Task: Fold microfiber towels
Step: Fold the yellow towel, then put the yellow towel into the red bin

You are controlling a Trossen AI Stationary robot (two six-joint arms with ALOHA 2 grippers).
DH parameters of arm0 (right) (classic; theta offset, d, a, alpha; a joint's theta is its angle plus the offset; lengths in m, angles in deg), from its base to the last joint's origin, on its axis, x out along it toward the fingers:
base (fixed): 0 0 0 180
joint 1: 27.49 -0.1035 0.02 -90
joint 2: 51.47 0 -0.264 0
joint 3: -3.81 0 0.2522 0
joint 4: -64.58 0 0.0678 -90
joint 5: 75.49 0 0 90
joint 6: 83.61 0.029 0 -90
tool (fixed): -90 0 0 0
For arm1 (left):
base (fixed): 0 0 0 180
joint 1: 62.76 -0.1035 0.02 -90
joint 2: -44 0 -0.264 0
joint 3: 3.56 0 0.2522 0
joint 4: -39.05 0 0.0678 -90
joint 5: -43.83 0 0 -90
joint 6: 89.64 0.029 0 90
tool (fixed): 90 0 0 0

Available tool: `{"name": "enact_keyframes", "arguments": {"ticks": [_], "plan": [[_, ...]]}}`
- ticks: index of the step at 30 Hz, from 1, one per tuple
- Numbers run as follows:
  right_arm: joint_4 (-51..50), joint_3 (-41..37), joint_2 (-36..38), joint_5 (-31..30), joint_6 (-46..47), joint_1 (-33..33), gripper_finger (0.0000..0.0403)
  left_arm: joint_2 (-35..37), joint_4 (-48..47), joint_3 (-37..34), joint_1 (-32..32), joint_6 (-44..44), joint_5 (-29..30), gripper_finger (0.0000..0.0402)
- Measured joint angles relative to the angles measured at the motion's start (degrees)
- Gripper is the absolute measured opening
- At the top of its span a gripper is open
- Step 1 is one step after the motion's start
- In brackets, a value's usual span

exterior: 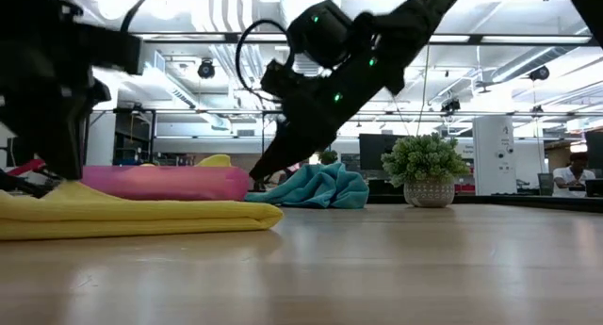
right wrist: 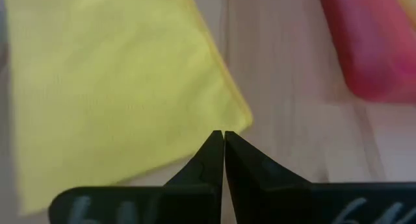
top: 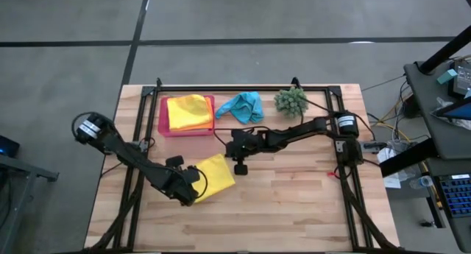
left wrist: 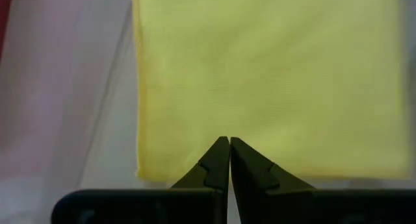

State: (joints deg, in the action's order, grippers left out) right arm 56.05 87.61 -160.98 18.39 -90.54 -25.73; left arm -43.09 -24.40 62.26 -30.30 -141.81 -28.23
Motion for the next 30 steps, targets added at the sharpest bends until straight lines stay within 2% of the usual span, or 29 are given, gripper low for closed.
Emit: {"name": "enact_keyframes", "arguments": {"ticks": [4, 6, 12, 14, 16, 19, 21, 25, 30], "plan": [[-6.1, 0.0, 2.6, 0.0, 3.0, -0.9, 0.0009, 2.1, -0.8, 2.7, 0.6, -1.4, -0.3, 0.0000], [-8.9, 0.0, 3.4, 0.1, 5.5, -1.4, 0.0009, 3.3, -0.7, 3.3, 0.8, -6.4, -0.7, 0.0000], [-11.4, -0.5, 4.1, 0.6, 17.0, -2.6, 0.0009, 7.1, -0.4, 1.6, 2.3, -37.2, -6.5, 0.0000], [-10.8, -0.8, 4.1, 0.8, 23.0, -2.7, 0.0009, 8.3, 0.5, 0.8, 3.9, -44.2, -6.0, 0.0002], [-10.4, -0.8, 3.9, 0.7, 27.5, -2.7, 0.0009, 9.5, 2.5, -0.3, 5.4, -50.2, -2.2, 0.0012], [-10.5, -0.8, 3.5, 0.5, 29.9, -2.6, 0.0010, 10.6, 6.4, -2.6, 6.4, -57.3, 4.7, 0.0040], [-10.5, -0.8, 3.5, 0.5, 30.0, -2.6, 0.0017, 10.6, 7.4, -4.0, 6.5, -60.4, 6.1, 0.0064], [-10.5, -0.4, 3.5, 0.5, 29.7, -2.6, 0.0051, 9.2, 9.4, -5.9, 6.2, -64.6, 3.3, 0.0116], [-10.8, -0.5, 3.5, 0.5, 29.4, -2.6, 0.0126, 9.3, 10.1, -7.3, 5.5, -66.6, -3.0, 0.0188]]}}
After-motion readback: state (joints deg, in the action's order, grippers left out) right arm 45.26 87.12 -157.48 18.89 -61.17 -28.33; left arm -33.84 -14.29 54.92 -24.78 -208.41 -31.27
